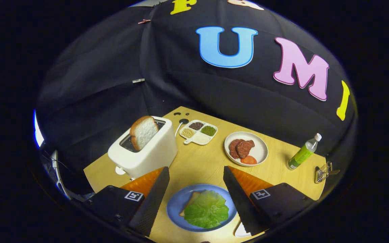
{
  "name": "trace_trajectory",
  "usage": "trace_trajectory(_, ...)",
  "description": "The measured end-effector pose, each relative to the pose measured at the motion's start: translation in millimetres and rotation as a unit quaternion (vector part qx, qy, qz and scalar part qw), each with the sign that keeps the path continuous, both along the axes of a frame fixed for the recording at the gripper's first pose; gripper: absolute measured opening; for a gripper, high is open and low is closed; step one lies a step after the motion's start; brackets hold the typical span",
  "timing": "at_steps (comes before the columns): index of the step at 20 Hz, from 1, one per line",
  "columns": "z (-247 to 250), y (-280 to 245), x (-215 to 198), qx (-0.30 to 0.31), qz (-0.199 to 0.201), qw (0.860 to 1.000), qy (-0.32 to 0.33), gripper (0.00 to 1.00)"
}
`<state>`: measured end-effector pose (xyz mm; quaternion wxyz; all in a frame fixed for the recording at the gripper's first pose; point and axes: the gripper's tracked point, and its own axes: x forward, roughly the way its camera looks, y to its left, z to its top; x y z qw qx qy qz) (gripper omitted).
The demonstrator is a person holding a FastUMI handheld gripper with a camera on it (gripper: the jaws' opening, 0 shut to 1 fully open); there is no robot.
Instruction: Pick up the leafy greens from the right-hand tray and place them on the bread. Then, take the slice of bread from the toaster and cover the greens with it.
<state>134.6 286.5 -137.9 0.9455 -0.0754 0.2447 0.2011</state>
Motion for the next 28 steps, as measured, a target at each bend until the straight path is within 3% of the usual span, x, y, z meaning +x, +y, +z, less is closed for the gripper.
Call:
trace_trajectory(9, 26.8, 100.0, 22.6, 0.016, 0.048, 0.998, -0.021, 1.0)
trace_trajectory(15, -4.2, 155.7, 41.2, -0.01, 0.069, 0.997, -0.016, 0.99)
trace_trajectory(21, -40.0, 165.6, 72.9, -0.045, 0.024, 0.999, -0.002, 0.99)
trace_trajectory(23, -47.4, 166.9, 78.4, -0.032, 0.008, 0.999, 0.014, 0.95)
trace_trajectory(25, -49.8, 170.2, 79.1, -0.019, 0.005, 0.999, 0.028, 0.73)
trace_trajectory(27, -52.6, 172.0, 79.5, -0.024, 0.008, 0.999, 0.032, 0.66)
trace_trajectory(28, -53.5, 172.0, 80.0, -0.027, 0.008, 0.999, 0.033, 0.56)
